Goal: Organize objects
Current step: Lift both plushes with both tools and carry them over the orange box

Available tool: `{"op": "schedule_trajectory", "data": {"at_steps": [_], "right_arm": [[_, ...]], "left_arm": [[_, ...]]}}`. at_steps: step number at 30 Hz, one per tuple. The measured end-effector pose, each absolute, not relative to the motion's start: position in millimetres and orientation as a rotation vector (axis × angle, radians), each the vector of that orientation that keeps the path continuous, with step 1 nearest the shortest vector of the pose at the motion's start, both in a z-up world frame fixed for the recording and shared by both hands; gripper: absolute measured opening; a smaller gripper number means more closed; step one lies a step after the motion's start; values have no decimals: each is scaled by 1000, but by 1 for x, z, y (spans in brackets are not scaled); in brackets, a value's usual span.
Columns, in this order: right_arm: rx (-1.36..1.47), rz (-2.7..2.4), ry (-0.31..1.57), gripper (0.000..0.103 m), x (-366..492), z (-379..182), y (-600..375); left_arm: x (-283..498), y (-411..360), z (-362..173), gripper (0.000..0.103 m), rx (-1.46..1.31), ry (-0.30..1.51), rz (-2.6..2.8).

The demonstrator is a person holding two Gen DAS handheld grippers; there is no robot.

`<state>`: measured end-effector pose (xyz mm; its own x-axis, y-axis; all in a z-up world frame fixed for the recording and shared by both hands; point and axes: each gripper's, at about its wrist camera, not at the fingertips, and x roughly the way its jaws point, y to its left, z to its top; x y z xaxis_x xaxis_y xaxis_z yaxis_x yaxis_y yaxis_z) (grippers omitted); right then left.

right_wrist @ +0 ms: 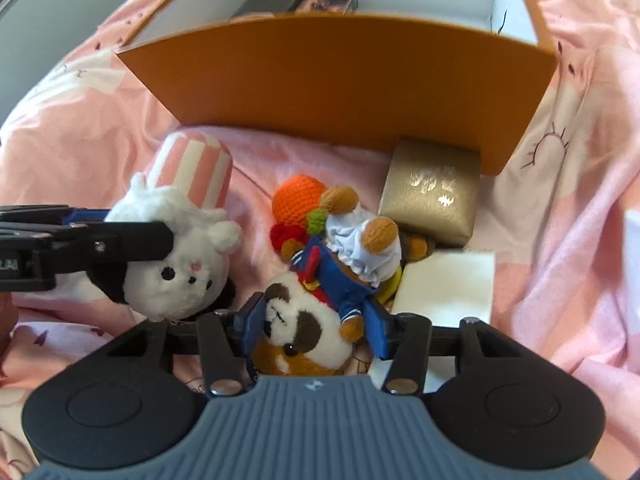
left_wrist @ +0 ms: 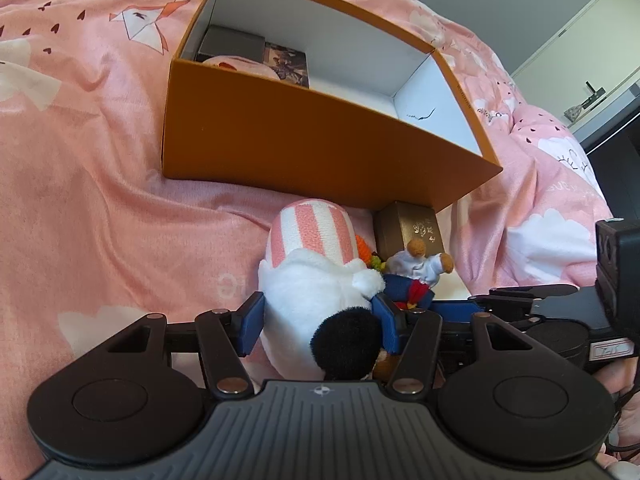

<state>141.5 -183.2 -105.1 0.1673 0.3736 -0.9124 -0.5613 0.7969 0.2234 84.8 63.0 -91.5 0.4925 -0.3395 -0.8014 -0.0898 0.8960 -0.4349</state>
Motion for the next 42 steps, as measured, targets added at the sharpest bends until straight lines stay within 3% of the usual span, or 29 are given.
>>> {"op": "schedule_trajectory", "data": {"at_steps": [15,27,37,42], "right_arm": [[-162,744,1077,53,129,-36,-195],[-169,795,879,53,139,45,-207],[-226,824,719,53,191,92,-190],[-268,792,708,53,229,87,-171]], "left_arm": [[81,64,-63,65,-468,979,-186],[87,75,0,65,-457,822,-230],[140,90,49,65,-423,674,-206],[187,88,27,65,-441,729,-194]]}}
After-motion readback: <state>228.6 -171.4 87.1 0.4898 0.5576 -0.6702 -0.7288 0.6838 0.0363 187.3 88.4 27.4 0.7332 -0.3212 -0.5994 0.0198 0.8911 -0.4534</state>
